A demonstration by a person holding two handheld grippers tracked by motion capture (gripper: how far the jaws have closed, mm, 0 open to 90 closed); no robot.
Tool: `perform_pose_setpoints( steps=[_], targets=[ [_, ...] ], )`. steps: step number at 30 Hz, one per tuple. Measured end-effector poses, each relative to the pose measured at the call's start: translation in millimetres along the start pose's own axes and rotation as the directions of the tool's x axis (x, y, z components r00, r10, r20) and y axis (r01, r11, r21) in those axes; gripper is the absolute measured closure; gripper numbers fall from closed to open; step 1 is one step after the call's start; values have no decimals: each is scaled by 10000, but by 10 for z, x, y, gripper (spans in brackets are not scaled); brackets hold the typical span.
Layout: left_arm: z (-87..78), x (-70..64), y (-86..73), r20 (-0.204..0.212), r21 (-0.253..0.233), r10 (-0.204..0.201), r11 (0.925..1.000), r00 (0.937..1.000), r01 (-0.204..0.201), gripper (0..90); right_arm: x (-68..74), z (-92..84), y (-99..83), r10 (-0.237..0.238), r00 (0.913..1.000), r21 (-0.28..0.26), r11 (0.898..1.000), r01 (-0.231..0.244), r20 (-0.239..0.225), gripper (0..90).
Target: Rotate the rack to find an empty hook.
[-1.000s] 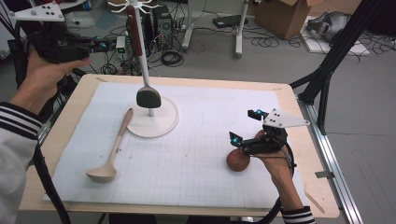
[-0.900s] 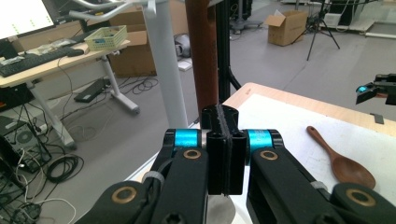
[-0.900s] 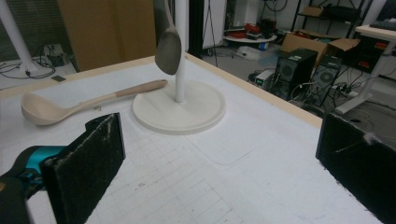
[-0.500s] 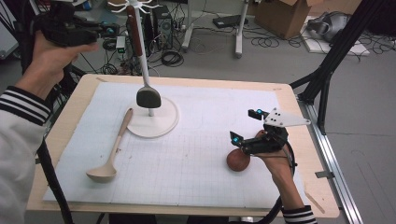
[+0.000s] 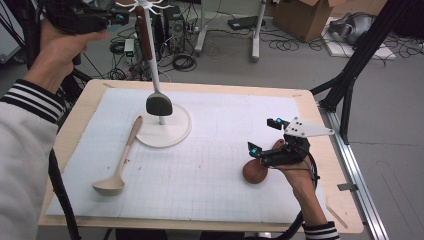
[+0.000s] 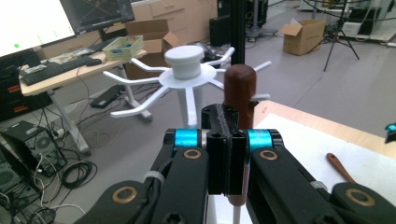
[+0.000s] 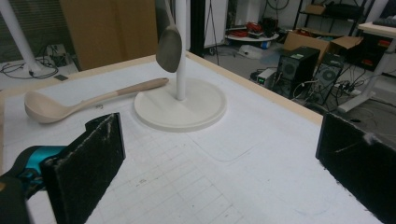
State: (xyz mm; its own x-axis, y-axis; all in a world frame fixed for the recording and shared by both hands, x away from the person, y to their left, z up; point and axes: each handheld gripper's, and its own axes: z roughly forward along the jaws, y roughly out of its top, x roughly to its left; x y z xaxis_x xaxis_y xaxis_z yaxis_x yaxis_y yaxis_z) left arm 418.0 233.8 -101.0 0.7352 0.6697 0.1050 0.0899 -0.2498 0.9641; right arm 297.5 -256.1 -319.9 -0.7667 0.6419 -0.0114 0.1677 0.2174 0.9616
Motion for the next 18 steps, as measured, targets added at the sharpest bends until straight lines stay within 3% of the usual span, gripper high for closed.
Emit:
perform_pose_setpoints(
  steps=[6,18],
  targets=[
    [16,-10,1,-190,221,131,9997,9997,-126,899,-8,-30,-11,70,9999,-65,10000,-70,76,5],
    [-1,18,-1,-608,176,-69,9998,9981,80,899,-8,-10,-15,81,10000,-8,10000,-81,49,5]
  ],
)
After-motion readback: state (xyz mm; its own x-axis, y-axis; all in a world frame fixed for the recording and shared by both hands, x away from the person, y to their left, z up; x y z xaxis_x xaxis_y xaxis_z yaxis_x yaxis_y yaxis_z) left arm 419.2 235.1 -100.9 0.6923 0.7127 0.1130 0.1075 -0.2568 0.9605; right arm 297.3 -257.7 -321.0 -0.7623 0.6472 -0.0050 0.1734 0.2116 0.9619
